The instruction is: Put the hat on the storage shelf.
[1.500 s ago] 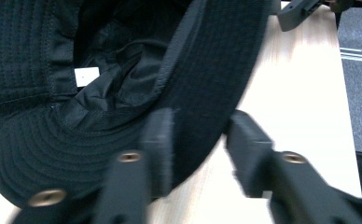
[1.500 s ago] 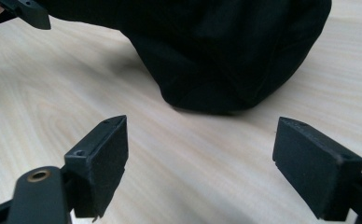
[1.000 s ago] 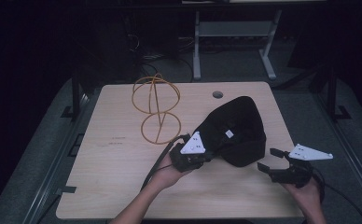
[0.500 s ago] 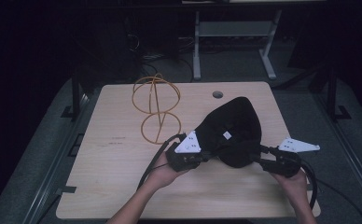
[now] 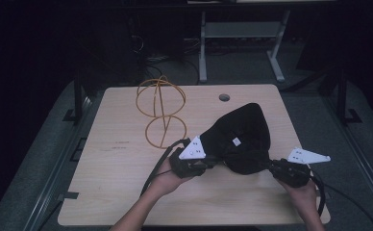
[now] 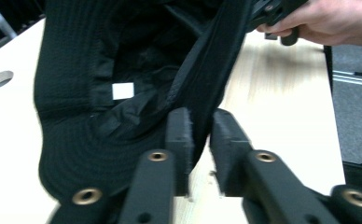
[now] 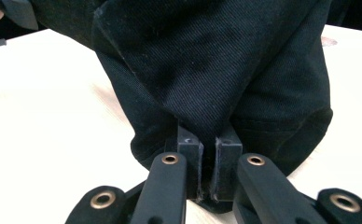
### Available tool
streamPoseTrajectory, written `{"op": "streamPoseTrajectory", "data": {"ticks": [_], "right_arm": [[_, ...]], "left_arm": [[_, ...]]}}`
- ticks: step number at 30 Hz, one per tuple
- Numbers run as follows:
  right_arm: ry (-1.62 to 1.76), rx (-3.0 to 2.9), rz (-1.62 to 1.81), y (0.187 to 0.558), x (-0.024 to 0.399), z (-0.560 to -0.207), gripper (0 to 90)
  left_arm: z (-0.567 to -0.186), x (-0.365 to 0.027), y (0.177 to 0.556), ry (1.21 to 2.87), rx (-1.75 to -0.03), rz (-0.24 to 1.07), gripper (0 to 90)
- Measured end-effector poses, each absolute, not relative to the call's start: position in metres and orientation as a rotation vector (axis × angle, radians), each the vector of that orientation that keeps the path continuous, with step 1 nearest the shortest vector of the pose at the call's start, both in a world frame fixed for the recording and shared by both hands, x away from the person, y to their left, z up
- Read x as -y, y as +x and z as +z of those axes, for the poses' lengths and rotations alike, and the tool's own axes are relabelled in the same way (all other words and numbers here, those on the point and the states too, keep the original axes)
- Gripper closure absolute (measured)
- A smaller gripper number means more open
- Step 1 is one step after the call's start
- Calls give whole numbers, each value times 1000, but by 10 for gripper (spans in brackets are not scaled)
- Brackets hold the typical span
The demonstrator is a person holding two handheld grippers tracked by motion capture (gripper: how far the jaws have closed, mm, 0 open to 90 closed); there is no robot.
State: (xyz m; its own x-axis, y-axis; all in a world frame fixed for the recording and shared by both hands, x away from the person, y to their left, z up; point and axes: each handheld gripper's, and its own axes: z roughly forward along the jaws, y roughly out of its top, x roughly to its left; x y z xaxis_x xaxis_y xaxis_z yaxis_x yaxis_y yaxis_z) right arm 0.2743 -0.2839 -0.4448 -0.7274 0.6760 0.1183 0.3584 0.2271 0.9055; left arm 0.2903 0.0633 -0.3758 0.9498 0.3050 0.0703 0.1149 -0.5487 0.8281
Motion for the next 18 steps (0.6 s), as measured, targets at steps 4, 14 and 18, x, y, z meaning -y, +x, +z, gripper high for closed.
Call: {"op": "streamPoseTrajectory", "data": {"ticks": [4,14,18], "right_arm": [[992,-2185,1533,269,289,-441,848],[1065,-2134,1642,261,304,-431,851],[1071,-2121,1633,261,306,-423,853]], "left_arm": [[-373,-65,286,2150,-312,267,656],[-376,-76,279,2170,-332,314,536],[-378,-84,276,2164,-347,319,530]]}}
